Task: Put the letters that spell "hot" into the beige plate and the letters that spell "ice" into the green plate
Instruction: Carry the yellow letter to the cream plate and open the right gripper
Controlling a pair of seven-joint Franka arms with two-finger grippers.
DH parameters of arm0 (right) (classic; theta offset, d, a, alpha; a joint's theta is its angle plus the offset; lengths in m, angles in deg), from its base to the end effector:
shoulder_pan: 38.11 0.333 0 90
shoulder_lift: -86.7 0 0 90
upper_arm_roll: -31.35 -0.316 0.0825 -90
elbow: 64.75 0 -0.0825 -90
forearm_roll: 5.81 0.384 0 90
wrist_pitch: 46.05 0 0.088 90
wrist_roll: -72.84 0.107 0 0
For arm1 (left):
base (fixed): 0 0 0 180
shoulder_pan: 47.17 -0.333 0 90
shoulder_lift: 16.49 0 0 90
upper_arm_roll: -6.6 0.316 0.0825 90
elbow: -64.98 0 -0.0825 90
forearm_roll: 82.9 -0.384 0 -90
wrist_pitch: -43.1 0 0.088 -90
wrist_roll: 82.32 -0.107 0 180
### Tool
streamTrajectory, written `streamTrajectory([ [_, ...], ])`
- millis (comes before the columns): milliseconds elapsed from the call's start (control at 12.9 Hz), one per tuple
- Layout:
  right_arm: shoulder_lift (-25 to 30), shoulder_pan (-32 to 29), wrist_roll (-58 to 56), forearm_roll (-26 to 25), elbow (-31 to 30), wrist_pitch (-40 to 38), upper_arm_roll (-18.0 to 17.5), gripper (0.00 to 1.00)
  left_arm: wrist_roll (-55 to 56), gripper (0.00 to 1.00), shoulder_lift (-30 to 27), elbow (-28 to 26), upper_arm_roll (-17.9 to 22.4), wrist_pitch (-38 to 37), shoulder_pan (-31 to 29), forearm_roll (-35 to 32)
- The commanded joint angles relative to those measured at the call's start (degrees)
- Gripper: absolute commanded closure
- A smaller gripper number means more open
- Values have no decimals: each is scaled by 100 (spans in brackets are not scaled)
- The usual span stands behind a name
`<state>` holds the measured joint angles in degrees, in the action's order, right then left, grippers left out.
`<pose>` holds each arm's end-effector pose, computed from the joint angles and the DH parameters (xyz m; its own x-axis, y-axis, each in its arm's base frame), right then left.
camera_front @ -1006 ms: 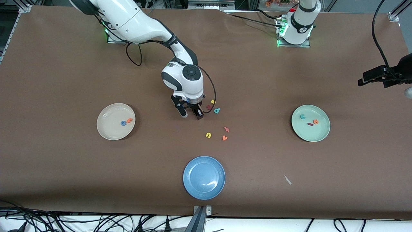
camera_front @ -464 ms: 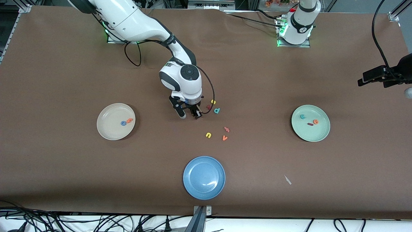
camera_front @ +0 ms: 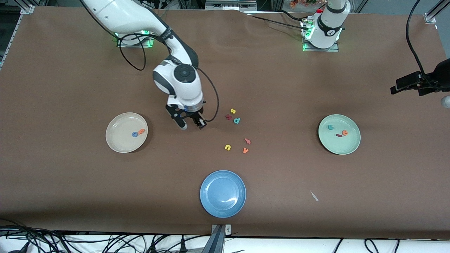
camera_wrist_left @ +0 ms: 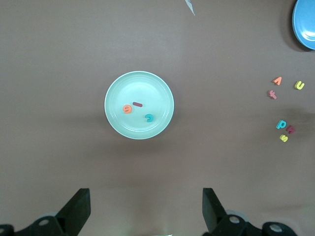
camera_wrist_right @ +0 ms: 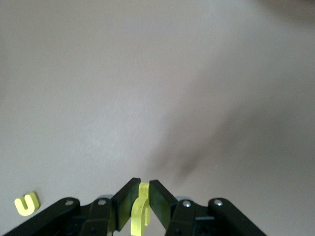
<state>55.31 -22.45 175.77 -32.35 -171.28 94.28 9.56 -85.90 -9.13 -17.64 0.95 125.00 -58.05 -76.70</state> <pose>0.5258 0.3811 0.2494 0.6453 -0.7561 0.1090 -0.7479 -0.6544 -0.1115 0.5766 0.0438 0.6013 0.9913 0.0123 -0.1311 0.0293 -0.9912 0.1290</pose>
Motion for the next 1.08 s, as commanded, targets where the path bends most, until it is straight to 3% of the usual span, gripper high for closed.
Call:
streamTrajectory([
  [0,632,-737,-850,-88,-709,-6,-351,83,33,0,-24,-26,38,-7,16,171],
  [619,1292,-1978,-4636,35,-895,-744,-361,82,33,0,-24,-35,38,-15,16,171],
  [851,1398,-2014,-6017,183,-886,-762,217,82,33,0,-24,-35,38,-15,16,171],
  [1006,1433,-2005,-7210,814,-851,-744,744,82,33,0,-24,-35,38,-15,16,171],
])
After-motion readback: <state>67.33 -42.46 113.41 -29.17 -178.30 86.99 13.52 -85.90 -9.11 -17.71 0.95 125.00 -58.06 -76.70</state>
